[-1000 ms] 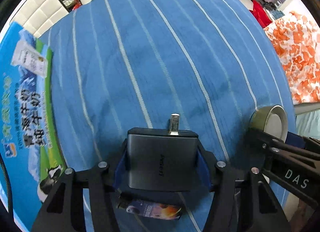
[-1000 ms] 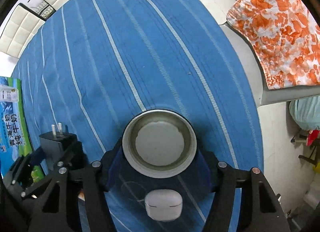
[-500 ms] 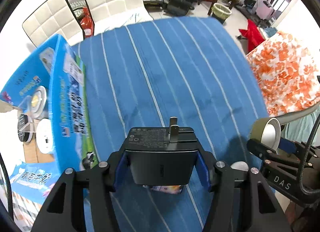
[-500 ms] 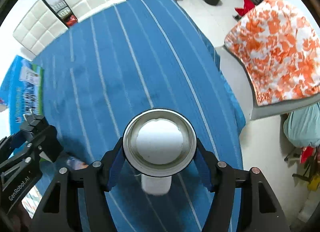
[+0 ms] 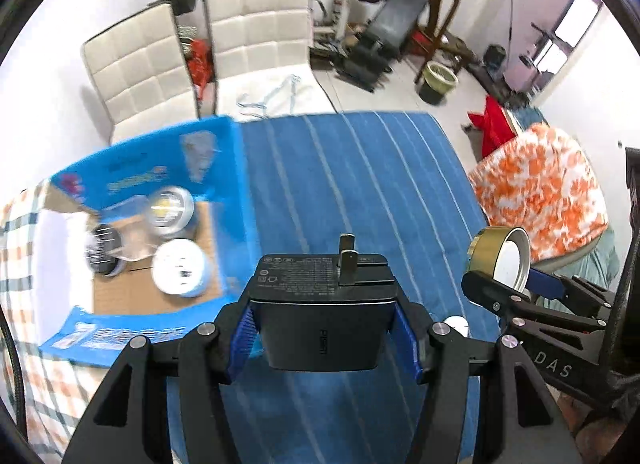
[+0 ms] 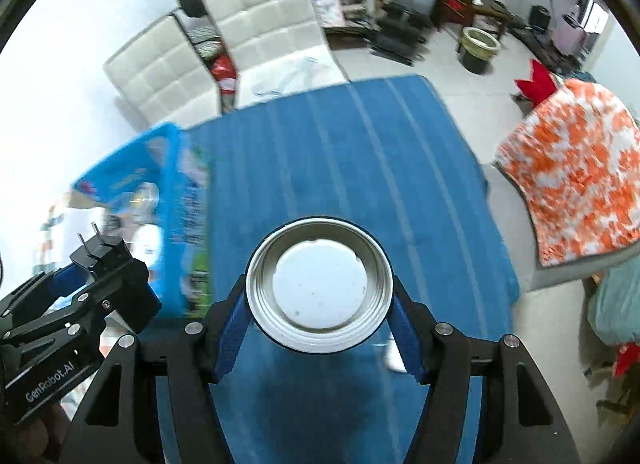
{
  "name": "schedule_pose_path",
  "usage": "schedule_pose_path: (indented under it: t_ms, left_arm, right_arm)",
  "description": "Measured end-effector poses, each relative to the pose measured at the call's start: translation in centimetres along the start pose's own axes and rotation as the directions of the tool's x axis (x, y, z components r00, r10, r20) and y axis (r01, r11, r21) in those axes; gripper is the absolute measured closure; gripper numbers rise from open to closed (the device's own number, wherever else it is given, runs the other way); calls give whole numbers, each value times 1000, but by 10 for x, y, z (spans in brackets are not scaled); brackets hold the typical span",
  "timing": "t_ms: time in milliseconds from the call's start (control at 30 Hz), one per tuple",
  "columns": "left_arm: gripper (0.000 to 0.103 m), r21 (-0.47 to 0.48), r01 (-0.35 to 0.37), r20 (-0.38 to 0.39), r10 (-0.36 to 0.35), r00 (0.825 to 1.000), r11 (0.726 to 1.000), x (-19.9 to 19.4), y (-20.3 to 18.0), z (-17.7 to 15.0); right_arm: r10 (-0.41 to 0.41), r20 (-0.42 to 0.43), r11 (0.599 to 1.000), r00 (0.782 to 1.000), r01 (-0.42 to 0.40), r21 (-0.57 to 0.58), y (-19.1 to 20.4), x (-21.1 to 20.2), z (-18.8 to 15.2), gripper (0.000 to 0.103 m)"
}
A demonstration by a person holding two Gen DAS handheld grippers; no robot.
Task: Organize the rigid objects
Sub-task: 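Carry the charger and white-rimmed tin over the blue box and lower them in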
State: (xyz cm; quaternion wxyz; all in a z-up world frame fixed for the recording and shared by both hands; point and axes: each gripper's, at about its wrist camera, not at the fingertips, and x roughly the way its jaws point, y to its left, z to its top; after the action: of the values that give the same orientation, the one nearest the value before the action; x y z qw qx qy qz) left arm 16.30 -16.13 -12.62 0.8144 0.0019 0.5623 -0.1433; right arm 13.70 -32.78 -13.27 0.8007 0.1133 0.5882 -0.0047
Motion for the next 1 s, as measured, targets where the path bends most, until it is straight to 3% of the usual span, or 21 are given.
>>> schedule_pose_path:
  t_ms: [233,400,600,700,1000]
  left_arm:
    - [47,-80,-67,29,69,997,995,-43,90,-10]
    - [47,-153,-105,21,109,994,983,-48,160,-20]
    - [47,-249,-89,-48,79,996,965,-18,235,-28]
    - [47,-281,-81,-89,58,994,956,6,263,-31]
    - [47,-263,-76,-178,29,984,962,60,290,-35]
  right_arm:
    - [104,1,992,995,-103,-73,90,-9,8,36]
    - [179,-70,978,981,-185,-95,165,15,8,36]
    - [276,-215,959,937,-282,6,227,79,9,36]
    - [290,-266,957,919,-284,63,243,116,15,36]
    - [311,-373,948,874,-256,190,273,197,20,36]
